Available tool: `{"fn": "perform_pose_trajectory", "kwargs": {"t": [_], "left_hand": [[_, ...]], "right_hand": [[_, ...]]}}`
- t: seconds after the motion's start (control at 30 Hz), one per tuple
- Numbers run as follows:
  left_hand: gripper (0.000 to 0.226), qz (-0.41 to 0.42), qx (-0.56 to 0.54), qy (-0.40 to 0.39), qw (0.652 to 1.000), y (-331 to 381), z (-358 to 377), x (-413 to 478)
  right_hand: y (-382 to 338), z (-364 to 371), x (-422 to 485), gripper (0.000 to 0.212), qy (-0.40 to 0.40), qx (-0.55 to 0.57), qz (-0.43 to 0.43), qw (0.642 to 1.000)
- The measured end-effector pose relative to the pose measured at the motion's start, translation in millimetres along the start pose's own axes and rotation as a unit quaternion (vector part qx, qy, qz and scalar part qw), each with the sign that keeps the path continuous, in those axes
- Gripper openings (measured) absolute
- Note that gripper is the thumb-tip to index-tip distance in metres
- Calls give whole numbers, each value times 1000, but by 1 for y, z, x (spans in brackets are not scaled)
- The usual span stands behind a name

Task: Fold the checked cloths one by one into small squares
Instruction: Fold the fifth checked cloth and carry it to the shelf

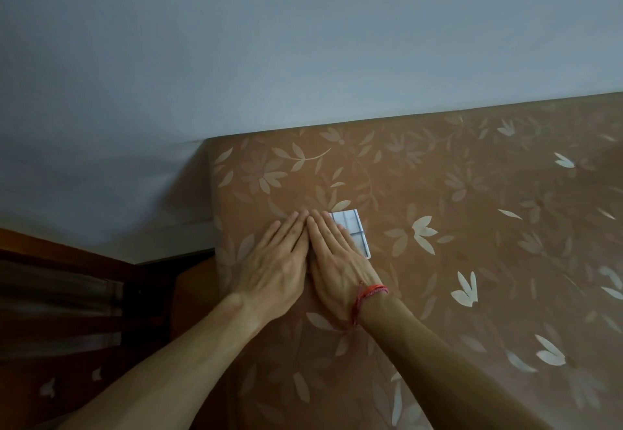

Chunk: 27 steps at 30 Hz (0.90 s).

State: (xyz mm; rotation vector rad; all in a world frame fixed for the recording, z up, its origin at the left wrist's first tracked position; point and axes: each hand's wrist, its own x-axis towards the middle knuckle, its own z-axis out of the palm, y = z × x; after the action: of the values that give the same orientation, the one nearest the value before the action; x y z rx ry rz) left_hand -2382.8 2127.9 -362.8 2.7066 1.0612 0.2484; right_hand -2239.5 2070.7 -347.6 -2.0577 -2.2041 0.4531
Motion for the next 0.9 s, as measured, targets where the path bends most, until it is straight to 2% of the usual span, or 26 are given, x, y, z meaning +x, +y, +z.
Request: {"fn": "perform_pose_trajectory", "kwargs": {"t": [0.27,0.37,0.6,0.7,0.9], "left_hand": [[55,22,60,-15,998,-5,-7,-1],[55,19,58,-22,998,-4,-5,-2],[58,15,60,-18,998,-3,-7,-2],[60,10,55,-12,998,-1,-9,0],[60,18,58,-28,998,-4,-11,2]], "right_hand": [[19,-13,0,67,-43,-43,14,998],[30,-14,-1,70,-40,-62,50,996],[29,-15,-9,73,-44,-76,67,994],[24,-10,-33,75,-3,-103,77,992],[22,-6,-46,77,-30,-124,96,987]]}}
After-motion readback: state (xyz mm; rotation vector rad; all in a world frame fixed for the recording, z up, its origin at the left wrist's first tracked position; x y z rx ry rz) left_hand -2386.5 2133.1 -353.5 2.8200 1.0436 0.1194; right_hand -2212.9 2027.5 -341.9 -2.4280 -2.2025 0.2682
